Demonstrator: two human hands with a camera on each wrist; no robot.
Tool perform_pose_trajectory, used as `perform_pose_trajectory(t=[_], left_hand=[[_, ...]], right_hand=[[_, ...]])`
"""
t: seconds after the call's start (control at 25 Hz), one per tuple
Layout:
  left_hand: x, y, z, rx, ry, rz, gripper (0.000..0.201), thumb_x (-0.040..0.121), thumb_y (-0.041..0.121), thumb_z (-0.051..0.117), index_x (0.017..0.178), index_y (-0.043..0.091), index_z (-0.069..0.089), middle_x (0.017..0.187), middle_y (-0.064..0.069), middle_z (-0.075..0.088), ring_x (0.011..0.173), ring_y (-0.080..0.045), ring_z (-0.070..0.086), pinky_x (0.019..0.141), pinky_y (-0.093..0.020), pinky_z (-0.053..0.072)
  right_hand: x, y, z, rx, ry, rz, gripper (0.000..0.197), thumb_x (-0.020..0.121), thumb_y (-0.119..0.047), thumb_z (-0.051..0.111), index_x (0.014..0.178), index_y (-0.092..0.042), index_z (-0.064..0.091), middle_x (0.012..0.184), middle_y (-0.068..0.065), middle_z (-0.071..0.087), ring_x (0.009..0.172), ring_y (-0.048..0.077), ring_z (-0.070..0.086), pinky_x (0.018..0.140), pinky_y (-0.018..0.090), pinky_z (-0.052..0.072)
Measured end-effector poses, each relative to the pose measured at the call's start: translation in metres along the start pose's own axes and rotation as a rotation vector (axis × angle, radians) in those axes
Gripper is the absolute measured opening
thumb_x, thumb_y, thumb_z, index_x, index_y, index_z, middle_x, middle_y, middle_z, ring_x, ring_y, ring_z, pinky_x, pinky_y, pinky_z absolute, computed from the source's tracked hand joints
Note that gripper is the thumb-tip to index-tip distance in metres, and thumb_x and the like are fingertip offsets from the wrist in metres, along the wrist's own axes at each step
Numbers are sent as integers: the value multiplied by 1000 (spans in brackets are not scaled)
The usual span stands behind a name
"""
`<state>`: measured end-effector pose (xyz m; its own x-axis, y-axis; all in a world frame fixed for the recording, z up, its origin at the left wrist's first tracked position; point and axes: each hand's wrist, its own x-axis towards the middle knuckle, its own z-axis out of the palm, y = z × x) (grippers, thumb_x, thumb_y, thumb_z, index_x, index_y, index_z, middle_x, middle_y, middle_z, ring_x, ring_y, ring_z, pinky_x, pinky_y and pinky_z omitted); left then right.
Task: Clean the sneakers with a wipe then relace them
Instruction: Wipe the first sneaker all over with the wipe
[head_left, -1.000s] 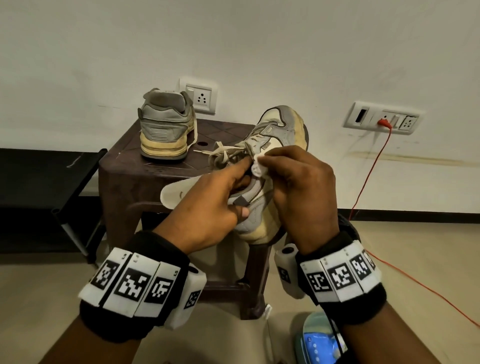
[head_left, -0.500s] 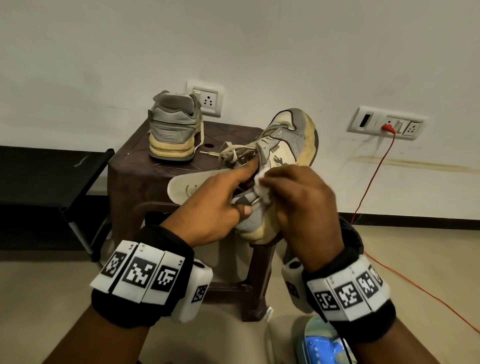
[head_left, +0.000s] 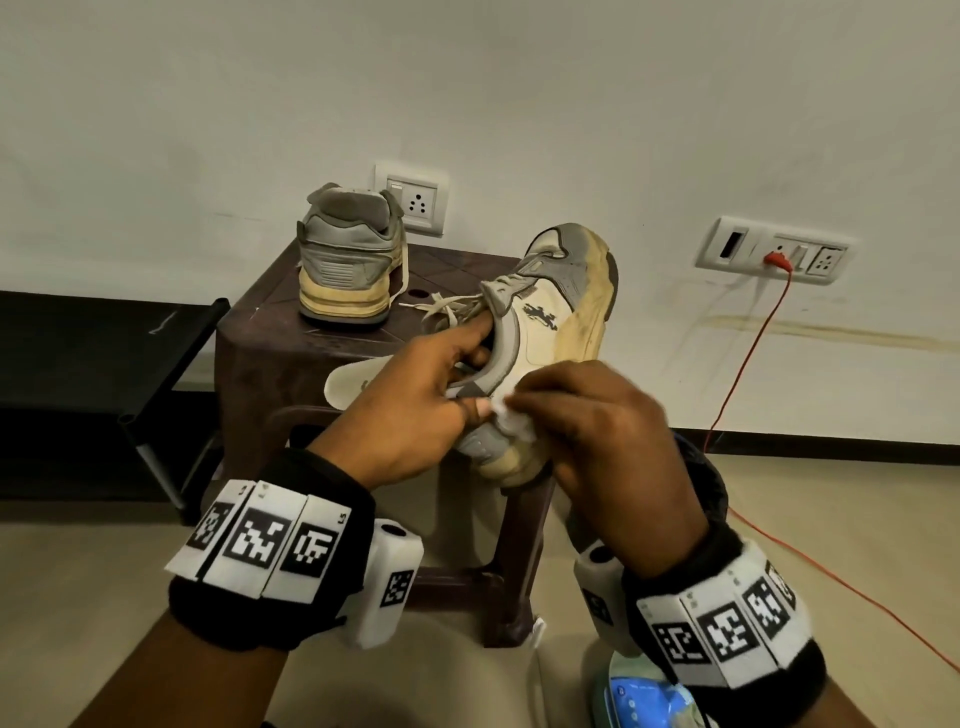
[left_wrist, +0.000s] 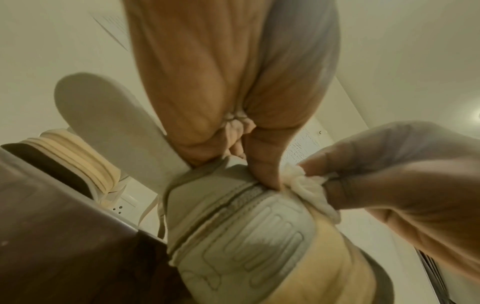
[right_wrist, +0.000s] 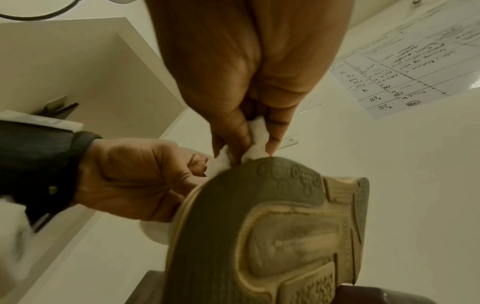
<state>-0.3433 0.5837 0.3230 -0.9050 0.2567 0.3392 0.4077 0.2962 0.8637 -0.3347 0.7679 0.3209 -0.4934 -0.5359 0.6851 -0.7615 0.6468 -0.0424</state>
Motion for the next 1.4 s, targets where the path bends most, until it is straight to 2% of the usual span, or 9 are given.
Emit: perform_pose_trajectory(t=[0.2, 0.4, 0.52, 0.76, 0.84, 1.0, 1.12, 1.24, 1.4], left_hand=[[-3, 0, 0, 28, 3, -10, 85, 80, -10, 62, 103, 70, 42, 85, 32, 58, 92, 5, 60, 83, -18, 46], [-2, 4, 2, 18, 49, -8, 80, 81, -13, 59, 106, 60, 39, 81, 39, 56, 90, 16, 56, 79, -4, 42], [-3, 3, 3, 34, 55, 2, 79, 81, -12, 61, 104, 61, 40, 83, 39, 57, 90, 17, 56, 82, -11, 42], [-1, 5, 8, -12, 23, 6, 74, 81, -13, 60, 115, 50, 44, 81, 34, 57, 87, 11, 58, 79, -8, 45], [0, 7, 14, -22, 61, -1, 71, 82, -12, 60, 115, 49, 45, 83, 34, 58, 90, 10, 60, 81, -11, 47], [2, 6, 20, -21, 216, 14, 67, 82, -9, 59, 122, 44, 49, 102, 17, 64, 105, -2, 61, 94, -26, 49], [8, 2, 12, -146, 292, -29, 64, 83, -12, 58, 129, 32, 50, 105, 12, 65, 105, -6, 64, 94, -28, 50], [14, -2, 7, -233, 266, -84, 60, 86, -12, 56, 132, 26, 49, 108, 7, 68, 102, -8, 67, 95, -35, 52], [12, -7, 4, -141, 146, -66, 63, 90, -1, 56, 141, 31, 37, 133, 14, 56, 122, 0, 53, 106, -33, 44]], right_hand=[[17, 48, -3, 66, 183, 297, 23, 77, 3, 68, 95, -8, 74, 94, 9, 71, 84, 22, 67, 75, 43, 56], [7, 21, -18, 64, -58, 140, 27, 73, 4, 72, 95, -12, 75, 94, 6, 72, 83, 21, 68, 74, 40, 58], [-1, 11, -27, 62, -144, 72, 27, 72, 1, 75, 95, -15, 75, 95, 3, 72, 85, 19, 69, 75, 37, 58], [10, 33, -10, 87, 95, 236, 24, 74, 5, 69, 93, -9, 75, 92, 8, 72, 82, 23, 68, 73, 43, 57], [11, 35, -13, 87, 98, 262, 24, 76, 4, 68, 94, -9, 75, 93, 8, 72, 83, 22, 68, 74, 43, 57], [-1, 16, -23, 72, -69, 92, 30, 71, 6, 73, 94, -12, 75, 93, 6, 72, 83, 22, 68, 72, 43, 58], [-1, 6, -13, 33, 10, 58, 29, 69, 3, 77, 94, -10, 74, 92, 6, 71, 83, 22, 66, 71, 39, 57], [6, 11, -4, 40, 150, 135, 24, 74, 2, 72, 96, -7, 73, 94, 8, 70, 85, 23, 65, 74, 35, 56], [11, 10, -1, 58, 180, 170, 22, 75, 0, 70, 95, -6, 73, 94, 9, 71, 84, 24, 66, 74, 36, 56]])
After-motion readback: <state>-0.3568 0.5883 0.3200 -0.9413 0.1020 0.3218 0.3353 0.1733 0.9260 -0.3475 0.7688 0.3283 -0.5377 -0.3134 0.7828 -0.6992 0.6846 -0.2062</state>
